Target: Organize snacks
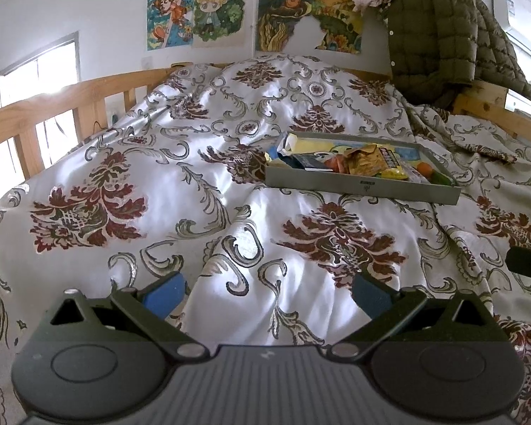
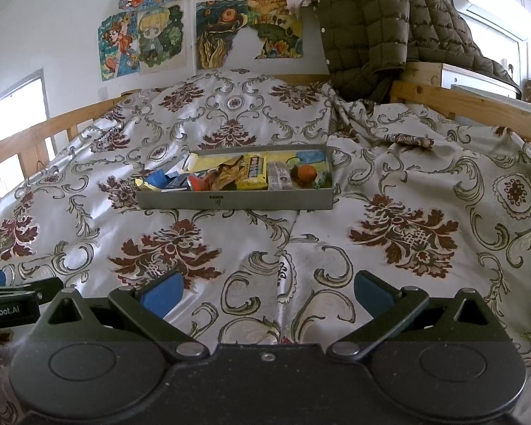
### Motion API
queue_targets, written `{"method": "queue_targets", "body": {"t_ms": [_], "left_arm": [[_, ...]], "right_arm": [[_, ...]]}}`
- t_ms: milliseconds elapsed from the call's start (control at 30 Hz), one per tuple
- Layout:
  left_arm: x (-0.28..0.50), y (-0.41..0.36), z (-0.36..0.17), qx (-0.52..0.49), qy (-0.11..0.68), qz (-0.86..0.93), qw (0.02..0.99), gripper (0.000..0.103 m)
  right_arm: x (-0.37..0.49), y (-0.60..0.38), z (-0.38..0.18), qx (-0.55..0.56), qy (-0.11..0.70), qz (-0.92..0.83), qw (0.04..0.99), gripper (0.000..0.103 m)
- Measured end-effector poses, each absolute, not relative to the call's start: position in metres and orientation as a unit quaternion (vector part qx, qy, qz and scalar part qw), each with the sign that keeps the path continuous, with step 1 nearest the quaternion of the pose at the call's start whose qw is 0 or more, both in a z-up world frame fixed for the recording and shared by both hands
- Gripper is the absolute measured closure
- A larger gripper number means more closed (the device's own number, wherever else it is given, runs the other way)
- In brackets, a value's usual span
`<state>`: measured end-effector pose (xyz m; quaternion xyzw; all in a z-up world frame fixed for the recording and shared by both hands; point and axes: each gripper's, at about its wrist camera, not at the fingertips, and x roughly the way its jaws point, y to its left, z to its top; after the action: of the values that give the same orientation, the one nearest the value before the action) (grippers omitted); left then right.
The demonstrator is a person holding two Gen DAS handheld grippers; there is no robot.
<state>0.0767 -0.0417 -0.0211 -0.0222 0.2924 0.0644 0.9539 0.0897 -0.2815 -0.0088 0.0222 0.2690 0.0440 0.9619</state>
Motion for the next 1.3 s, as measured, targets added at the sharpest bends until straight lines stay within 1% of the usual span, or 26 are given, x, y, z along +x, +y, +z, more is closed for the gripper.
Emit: {"method": "queue_targets", "body": {"t_ms": [1300], "left_arm": [[0.0774,-0.0396,-0.0268,-0.019,0.308,0.072,0.948,0.0]], "right_arm": [[0.0899,-0.2825,-0.0078,0.022,0.271,0.044,0.961,0.001]]}}
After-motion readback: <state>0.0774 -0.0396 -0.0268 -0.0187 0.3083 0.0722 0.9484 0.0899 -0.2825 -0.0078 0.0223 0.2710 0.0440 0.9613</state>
